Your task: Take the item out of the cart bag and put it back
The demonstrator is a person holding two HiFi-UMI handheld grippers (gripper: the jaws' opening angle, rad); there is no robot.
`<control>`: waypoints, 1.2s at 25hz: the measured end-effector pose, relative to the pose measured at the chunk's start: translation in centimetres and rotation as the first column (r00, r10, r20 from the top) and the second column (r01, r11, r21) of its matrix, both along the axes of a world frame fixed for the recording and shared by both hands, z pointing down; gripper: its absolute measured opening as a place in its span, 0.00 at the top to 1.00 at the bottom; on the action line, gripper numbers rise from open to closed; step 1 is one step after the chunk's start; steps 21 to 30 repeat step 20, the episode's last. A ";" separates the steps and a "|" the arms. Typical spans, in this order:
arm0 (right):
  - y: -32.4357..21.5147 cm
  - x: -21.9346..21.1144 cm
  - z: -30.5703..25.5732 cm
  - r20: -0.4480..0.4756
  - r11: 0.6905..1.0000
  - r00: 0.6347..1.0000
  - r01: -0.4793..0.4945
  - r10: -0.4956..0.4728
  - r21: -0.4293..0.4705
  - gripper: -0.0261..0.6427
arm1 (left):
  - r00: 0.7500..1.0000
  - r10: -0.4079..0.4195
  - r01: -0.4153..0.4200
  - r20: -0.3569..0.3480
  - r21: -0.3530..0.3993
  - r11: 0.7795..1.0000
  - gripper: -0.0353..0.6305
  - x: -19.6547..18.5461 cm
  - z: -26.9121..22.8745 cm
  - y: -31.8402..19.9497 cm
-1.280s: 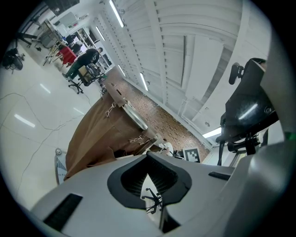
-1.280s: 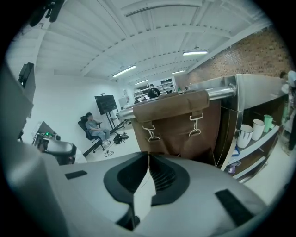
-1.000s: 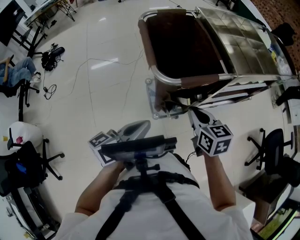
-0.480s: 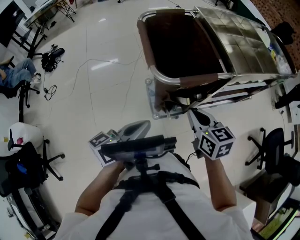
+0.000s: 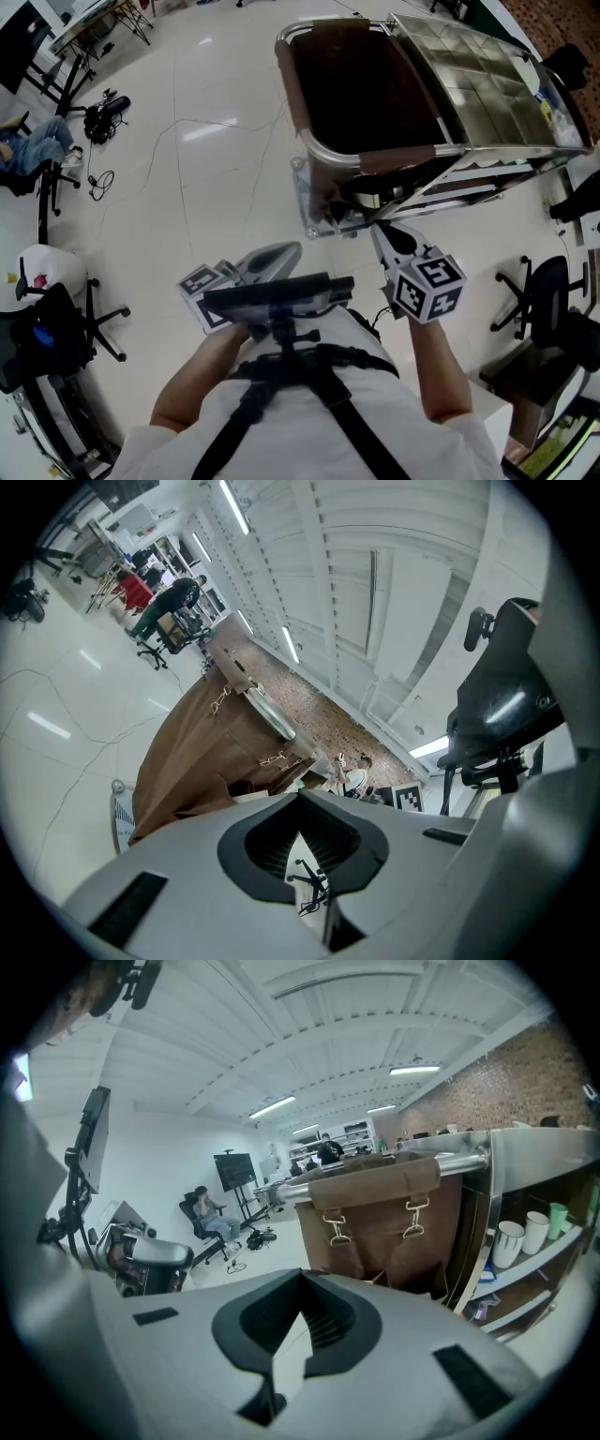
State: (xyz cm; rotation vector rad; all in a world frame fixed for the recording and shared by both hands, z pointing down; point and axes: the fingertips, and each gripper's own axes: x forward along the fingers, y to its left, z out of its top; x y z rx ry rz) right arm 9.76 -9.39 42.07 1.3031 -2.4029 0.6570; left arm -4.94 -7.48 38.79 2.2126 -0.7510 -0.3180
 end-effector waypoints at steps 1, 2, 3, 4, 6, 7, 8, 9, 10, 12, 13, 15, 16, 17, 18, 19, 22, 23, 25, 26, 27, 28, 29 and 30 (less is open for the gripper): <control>0.1 0.0 0.0 0.000 1.000 1.000 -0.001 0.001 -0.001 0.96 | 1.000 0.003 -0.003 0.001 0.000 1.000 0.94 0.1 0.0 0.1; 0.1 0.1 0.1 0.000 1.000 1.000 -0.002 0.002 -0.001 0.96 | 1.000 0.006 -0.006 0.001 -0.001 1.000 0.94 0.1 0.0 0.1; 0.2 0.1 0.1 0.000 1.000 1.000 -0.004 0.004 -0.002 0.96 | 1.000 0.010 -0.010 0.001 -0.002 1.000 0.94 0.2 0.0 0.1; 0.2 0.2 0.1 -0.001 1.000 1.000 -0.006 0.006 -0.003 0.96 | 1.000 0.012 -0.012 0.000 -0.003 1.000 0.94 0.3 0.0 0.1; 0.3 0.4 0.2 -0.001 1.000 1.000 -0.011 0.011 -0.005 0.96 | 1.000 0.016 -0.016 0.000 -0.004 1.000 0.94 0.4 0.0 0.1; 0.3 0.4 0.3 -0.001 1.000 1.000 -0.013 0.013 -0.006 0.96 | 1.000 0.018 -0.018 0.000 -0.004 1.000 0.94 0.5 0.0 0.1; 0.4 0.5 0.3 -0.001 1.000 1.000 -0.014 0.014 -0.007 0.96 | 1.000 0.020 -0.020 0.001 -0.004 1.000 0.94 0.6 0.0 0.1; 0.4 0.6 0.4 -0.001 1.000 1.000 -0.016 0.016 -0.008 0.96 | 1.000 0.022 -0.022 0.001 -0.004 1.000 0.94 0.6 0.1 0.1; 0.5 0.6 0.5 -0.001 1.000 1.000 -0.017 0.017 -0.008 0.96 | 1.000 0.024 -0.024 0.001 -0.005 1.000 0.94 0.7 0.1 0.1; 0.5 0.7 0.5 -0.001 1.000 1.000 -0.018 0.018 -0.008 0.96 | 1.000 0.028 -0.028 0.001 -0.005 1.000 0.94 0.8 0.2 0.1; 0.4 0.7 0.5 -0.002 1.000 1.000 -0.019 0.019 -0.008 0.96 | 1.000 0.029 -0.029 0.001 -0.005 1.000 0.94 0.8 0.1 0.1; 0.4 0.6 0.3 -0.002 1.000 1.000 -0.019 0.019 -0.008 0.96 | 1.000 0.031 -0.031 0.003 -0.006 1.000 0.94 0.8 0.1 0.0; 0.4 0.6 0.3 -0.002 1.000 1.000 -0.020 0.020 -0.008 0.96 | 1.000 0.031 -0.031 0.004 -0.006 0.999 0.94 0.8 0.1 0.0; 0.4 0.6 0.3 -0.002 1.000 1.000 -0.020 0.020 -0.008 0.96 | 1.000 0.031 -0.031 0.004 -0.006 0.999 0.94 0.7 0.1 0.0; 0.3 0.6 0.3 -0.002 1.000 1.000 -0.020 0.020 -0.009 0.96 | 1.000 0.031 -0.031 0.004 -0.006 0.999 0.94 0.7 0.1 -0.1; 0.3 0.6 0.3 -0.002 1.000 1.000 -0.020 0.020 -0.009 0.96 | 1.000 0.031 -0.031 0.004 -0.006 0.999 0.94 0.7 0.1 -0.1; 0.3 0.6 0.3 -0.001 1.000 1.000 -0.021 0.021 -0.010 0.96 | 1.000 0.031 -0.031 0.003 -0.007 0.999 0.94 0.7 0.1 -0.1; 0.3 0.6 0.3 -0.001 1.000 1.000 -0.021 0.021 -0.010 0.96 | 1.000 0.031 -0.031 0.003 -0.007 0.999 0.94 0.7 0.1 -0.1; 0.3 0.6 0.3 -0.001 1.000 1.000 -0.021 0.021 -0.010 0.96 | 1.000 0.031 -0.031 0.003 -0.007 0.999 0.94 0.7 0.1 -0.1; 0.3 0.6 0.3 -0.001 1.000 1.000 -0.021 0.021 -0.010 0.96 | 1.000 0.031 -0.031 0.003 -0.007 0.999 0.94 0.7 0.1 -0.1; 0.3 0.6 0.3 -0.001 1.000 1.000 -0.021 0.021 -0.010 0.96 | 1.000 0.031 -0.031 0.003 -0.007 0.999 0.94 0.7 0.1 -0.1; 0.3 0.6 0.3 -0.001 1.000 1.000 -0.021 0.021 -0.010 0.96 | 1.000 0.031 -0.031 0.003 -0.007 0.999 0.94 0.7 0.1 -0.1; 0.3 0.6 0.3 -0.001 1.000 1.000 -0.021 0.021 -0.010 0.96 | 1.000 0.031 -0.031 0.003 -0.007 0.999 0.94 0.7 0.1 -0.1; 0.3 0.6 0.3 -0.001 1.000 1.000 -0.021 0.021 -0.010 0.96 | 1.000 0.031 -0.031 0.003 -0.007 0.999 0.94 0.7 0.1 -0.1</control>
